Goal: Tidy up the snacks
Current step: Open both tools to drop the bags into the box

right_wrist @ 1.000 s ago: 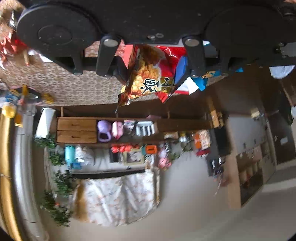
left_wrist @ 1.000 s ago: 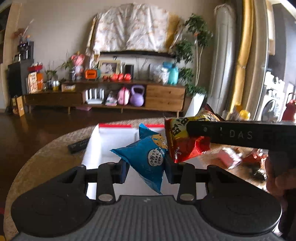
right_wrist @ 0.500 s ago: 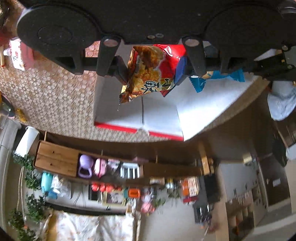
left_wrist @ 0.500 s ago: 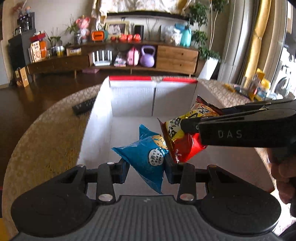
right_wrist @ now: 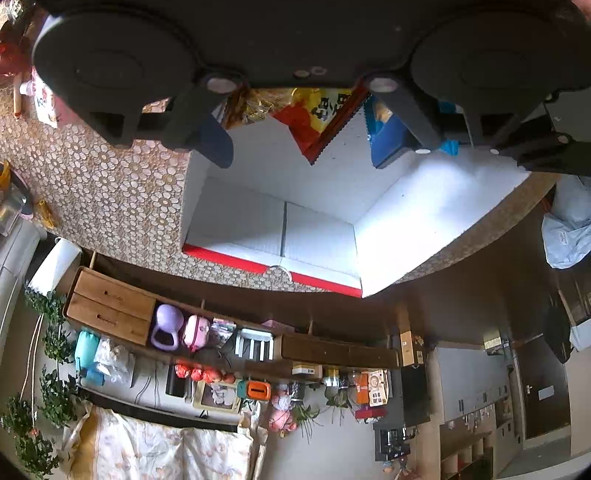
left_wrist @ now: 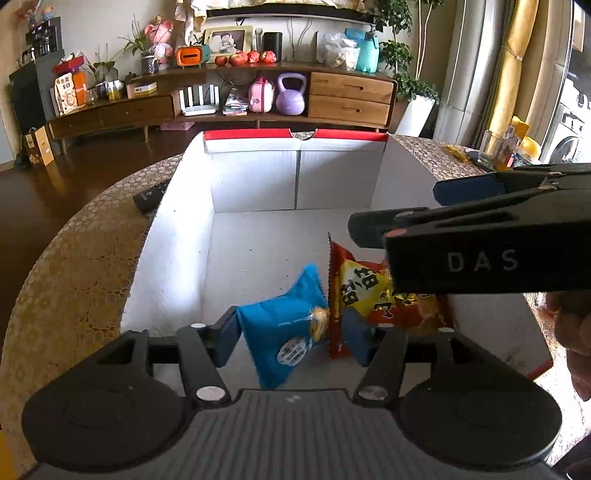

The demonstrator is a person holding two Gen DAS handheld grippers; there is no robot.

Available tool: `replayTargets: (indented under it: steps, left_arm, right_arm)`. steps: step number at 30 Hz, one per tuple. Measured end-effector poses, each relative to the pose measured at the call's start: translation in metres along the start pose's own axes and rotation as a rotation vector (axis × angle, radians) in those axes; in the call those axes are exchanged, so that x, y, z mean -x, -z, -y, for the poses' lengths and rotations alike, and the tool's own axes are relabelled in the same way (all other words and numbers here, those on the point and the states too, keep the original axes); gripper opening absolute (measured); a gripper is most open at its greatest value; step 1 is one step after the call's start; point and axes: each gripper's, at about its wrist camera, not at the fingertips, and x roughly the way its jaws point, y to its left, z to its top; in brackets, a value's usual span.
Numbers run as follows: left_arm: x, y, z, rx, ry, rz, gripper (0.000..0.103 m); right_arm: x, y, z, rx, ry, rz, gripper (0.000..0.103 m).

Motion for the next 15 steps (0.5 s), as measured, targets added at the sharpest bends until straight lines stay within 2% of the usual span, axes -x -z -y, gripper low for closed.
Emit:
replayTargets:
  steps: [3,6,7,8,15]
  left_arm:
    - [0.004,0.000,0.004,0.004,-0.008,0.004,0.066]
    - [0.010,-0.001,0.009,0.008,-0.002,0.025,0.079]
    - [0.013,-0.002,0.012,0.007,-0.009,0.035,0.086]
    - [0.016,-0.002,0.014,0.005,-0.018,0.049,0.089]
    - [0.036,-0.005,0.026,0.001,-0.029,0.102,0.089]
  right_arm:
    - [0.008,0.000,0.004,-0.008,0.001,0.020,0.082]
    - [0.018,0.000,0.008,-0.024,0.008,0.041,0.082]
    - [0.021,0.000,0.009,-0.029,0.010,0.049,0.082]
    - [0.024,0.000,0.011,-0.035,0.012,0.054,0.082]
    - [0.050,0.003,0.024,-0.084,0.031,0.105,0.083]
